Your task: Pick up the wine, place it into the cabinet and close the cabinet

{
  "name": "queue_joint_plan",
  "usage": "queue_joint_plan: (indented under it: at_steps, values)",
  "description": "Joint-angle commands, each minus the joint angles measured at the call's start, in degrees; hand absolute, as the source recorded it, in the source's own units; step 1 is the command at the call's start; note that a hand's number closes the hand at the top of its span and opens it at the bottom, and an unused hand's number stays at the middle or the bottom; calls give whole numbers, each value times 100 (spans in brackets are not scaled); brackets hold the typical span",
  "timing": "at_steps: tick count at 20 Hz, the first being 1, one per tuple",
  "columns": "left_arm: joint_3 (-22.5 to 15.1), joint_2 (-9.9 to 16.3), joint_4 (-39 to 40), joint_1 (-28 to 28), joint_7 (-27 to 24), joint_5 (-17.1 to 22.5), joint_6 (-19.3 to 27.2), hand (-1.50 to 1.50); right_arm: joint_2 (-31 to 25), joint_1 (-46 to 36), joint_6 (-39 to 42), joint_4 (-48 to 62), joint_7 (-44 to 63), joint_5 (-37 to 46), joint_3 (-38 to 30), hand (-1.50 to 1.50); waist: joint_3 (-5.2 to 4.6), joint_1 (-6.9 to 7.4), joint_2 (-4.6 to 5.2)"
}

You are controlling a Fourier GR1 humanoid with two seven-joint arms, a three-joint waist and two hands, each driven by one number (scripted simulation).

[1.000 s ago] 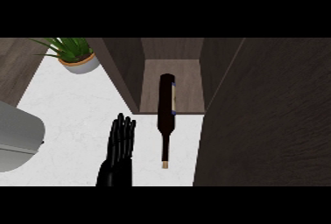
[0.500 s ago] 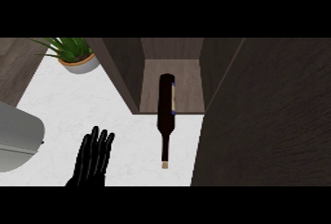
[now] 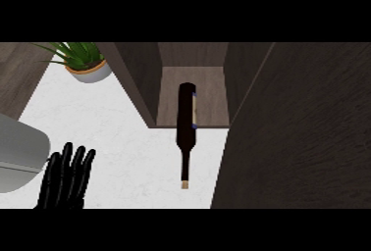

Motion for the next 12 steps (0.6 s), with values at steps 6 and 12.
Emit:
queue_joint_plan:
  at_steps: [6,12]
  values:
    - [1237,566,-347,550,-131,669,-660,-150,-29,192,259,-767,291,-39,1518,150,-7,31,-19]
    - [2207,1024,-279,810,141,1356,-1326,-150,71,-7,-490,-559,431,645,2971,150,-12,1,-26]
